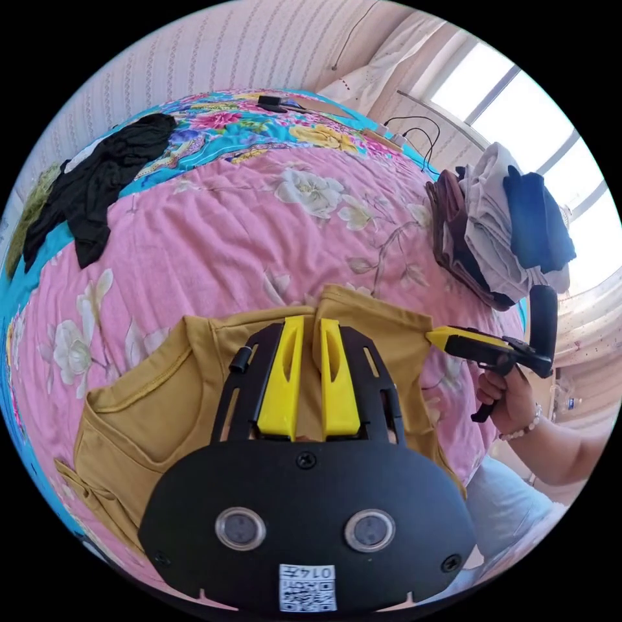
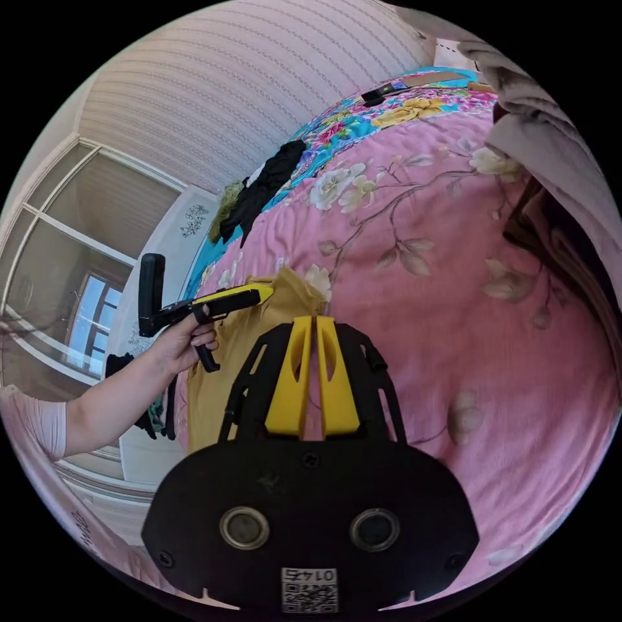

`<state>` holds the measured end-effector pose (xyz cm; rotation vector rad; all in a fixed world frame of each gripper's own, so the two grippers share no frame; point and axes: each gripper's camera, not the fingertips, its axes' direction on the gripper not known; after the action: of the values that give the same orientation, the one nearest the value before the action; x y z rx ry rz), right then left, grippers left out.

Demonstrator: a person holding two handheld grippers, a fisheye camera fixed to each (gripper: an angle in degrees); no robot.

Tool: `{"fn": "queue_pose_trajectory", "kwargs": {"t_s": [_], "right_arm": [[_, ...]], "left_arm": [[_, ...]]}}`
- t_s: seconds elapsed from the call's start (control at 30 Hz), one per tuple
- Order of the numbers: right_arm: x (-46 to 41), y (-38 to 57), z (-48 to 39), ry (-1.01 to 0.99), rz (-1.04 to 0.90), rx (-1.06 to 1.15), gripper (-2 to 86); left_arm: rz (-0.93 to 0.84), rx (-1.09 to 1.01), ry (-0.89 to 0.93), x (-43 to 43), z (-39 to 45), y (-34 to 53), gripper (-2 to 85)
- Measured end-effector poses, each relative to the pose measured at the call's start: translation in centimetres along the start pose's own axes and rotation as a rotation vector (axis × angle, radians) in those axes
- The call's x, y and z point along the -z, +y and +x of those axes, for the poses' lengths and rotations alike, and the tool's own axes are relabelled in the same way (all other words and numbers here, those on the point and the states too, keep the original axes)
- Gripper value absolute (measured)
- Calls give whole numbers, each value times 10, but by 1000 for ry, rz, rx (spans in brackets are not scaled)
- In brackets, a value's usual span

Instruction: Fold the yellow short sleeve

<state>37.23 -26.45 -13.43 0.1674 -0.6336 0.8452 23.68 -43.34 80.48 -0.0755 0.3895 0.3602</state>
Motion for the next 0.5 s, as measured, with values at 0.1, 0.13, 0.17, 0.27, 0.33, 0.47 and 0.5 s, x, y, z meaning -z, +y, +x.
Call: {"fn": "queue_pose_trajectory", "kwargs": {"t_s": [0.1, 0.13, 0.17, 0.27, 0.33, 0.47, 0.5], "right_arm": [[13, 4, 21, 54, 5, -33, 4], [22, 7, 29, 81, 29, -58, 4], [26, 9, 34, 86, 41, -70, 4], [42, 20, 57, 104, 69, -152, 4], [43, 25, 74, 122, 85, -184, 4], [31, 22, 101, 130, 69, -209, 4], [25, 20, 110, 118, 62, -221, 4]], "left_arm": [[5, -104, 32, -14, 17, -18, 49], [-4, -128, 42, -18, 21, -21, 48], [-23, -171, 62, -26, 29, -27, 48], [-80, -269, 91, -51, 50, -42, 48], [-107, -306, 120, -65, 62, -52, 49], [-169, -393, 203, -98, 90, -70, 48], [-209, -427, 155, -114, 97, -72, 47]]}}
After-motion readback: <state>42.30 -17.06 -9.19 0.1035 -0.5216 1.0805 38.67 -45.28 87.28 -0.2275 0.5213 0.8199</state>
